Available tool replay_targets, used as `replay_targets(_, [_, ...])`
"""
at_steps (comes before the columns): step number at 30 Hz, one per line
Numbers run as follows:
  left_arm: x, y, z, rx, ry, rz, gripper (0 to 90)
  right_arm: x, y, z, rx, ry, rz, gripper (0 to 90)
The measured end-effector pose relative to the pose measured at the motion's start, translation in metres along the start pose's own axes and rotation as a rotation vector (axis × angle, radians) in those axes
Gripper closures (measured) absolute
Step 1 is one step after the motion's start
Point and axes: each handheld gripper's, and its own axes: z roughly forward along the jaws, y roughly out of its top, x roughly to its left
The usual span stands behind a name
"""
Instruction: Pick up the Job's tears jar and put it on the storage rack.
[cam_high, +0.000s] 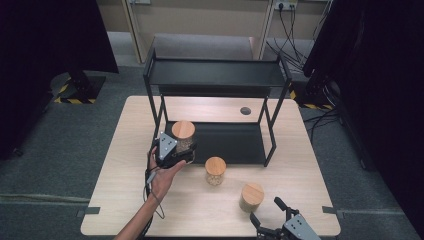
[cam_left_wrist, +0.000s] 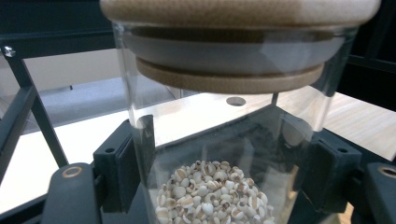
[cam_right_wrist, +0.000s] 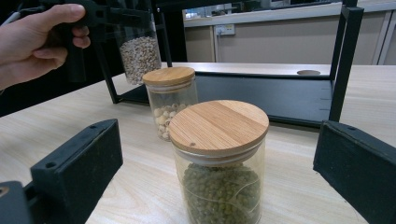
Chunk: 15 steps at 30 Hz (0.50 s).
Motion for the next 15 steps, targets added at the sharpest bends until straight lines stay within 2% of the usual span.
replay_targets(15, [-0.002,0.001,0.03,-0.008,0.043,0.003,25.2,-0.001,0.0,0.0,-0.002,0.003,0.004,1.5])
